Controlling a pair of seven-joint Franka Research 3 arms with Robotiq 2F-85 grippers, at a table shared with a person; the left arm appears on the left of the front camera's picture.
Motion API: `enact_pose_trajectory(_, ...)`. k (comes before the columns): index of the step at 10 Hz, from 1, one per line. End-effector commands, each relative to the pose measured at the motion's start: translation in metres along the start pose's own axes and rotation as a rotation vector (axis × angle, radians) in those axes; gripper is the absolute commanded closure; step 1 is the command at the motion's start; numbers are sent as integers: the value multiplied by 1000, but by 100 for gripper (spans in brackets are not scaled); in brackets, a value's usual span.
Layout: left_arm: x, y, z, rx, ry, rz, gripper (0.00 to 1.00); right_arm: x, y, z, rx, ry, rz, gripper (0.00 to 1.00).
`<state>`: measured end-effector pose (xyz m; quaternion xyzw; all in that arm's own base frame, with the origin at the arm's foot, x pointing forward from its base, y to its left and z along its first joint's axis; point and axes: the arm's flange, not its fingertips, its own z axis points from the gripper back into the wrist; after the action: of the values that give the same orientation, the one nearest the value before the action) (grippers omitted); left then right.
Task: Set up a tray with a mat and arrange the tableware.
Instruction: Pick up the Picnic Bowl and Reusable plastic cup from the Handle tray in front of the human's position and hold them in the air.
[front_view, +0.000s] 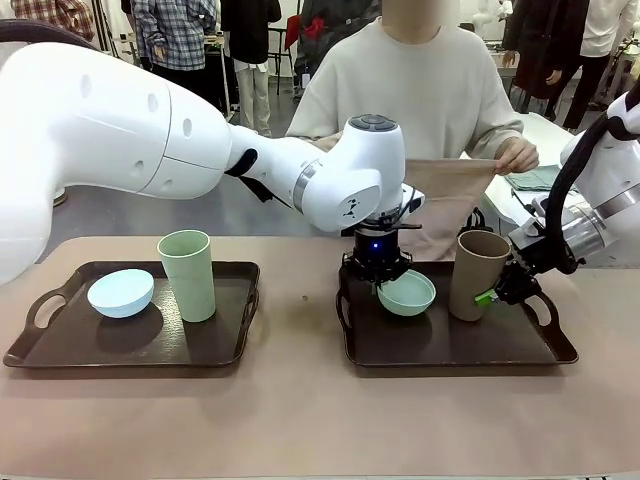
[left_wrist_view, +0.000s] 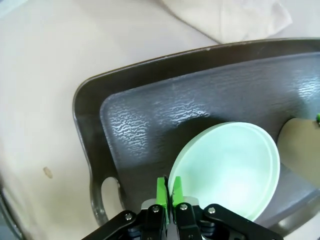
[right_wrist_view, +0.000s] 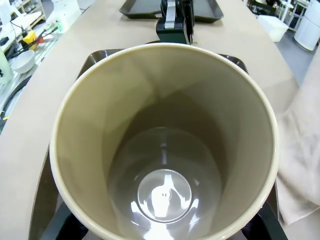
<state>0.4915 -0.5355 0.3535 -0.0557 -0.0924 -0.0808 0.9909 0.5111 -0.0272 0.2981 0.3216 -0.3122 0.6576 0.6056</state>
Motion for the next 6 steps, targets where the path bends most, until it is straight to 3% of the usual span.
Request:
enact_pose_trajectory(1,-9,5,15,46,11,2,100,14,7,9,2,-5,32,100)
enact_pose_trajectory(2,-12,5,36,51,5,2,100,39,17,25,14,-22,18,90)
enact_pose_trajectory(6,-20,3,154,57,-167,-6,100,159,61,106,-18,-15,169,90)
